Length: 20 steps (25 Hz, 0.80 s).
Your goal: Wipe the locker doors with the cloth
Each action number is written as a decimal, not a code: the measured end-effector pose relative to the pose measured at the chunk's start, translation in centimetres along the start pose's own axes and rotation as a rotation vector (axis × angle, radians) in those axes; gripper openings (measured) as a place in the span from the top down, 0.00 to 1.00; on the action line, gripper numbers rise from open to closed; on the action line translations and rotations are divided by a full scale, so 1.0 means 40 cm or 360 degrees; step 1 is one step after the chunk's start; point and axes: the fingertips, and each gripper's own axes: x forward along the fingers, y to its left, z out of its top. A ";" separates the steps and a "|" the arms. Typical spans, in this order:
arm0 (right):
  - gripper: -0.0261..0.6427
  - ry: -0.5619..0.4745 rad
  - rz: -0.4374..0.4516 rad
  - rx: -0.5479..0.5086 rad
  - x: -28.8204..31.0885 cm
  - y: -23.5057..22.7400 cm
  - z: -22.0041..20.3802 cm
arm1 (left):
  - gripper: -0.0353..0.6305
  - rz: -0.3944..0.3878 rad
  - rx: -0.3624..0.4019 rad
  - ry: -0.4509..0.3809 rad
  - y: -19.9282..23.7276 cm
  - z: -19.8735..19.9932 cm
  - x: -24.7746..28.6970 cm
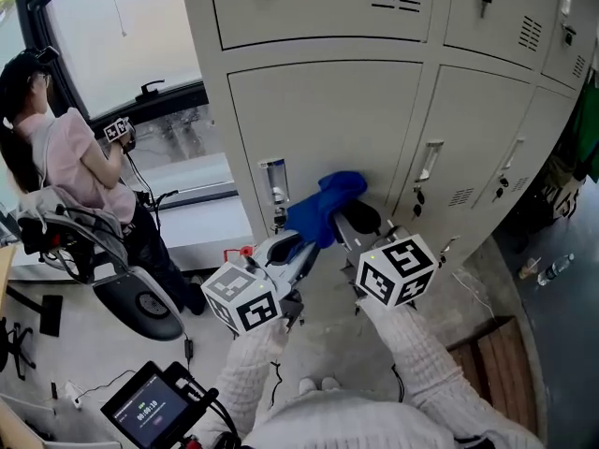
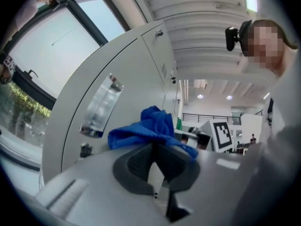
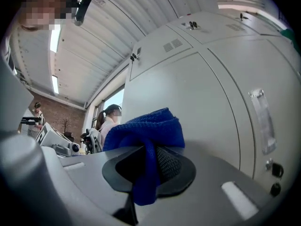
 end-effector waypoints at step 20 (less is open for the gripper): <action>0.88 -0.0337 -0.0007 -0.0356 0.086 -0.026 0.427 | 0.94 -0.0121 0.0574 -0.0328 -0.072 0.429 0.055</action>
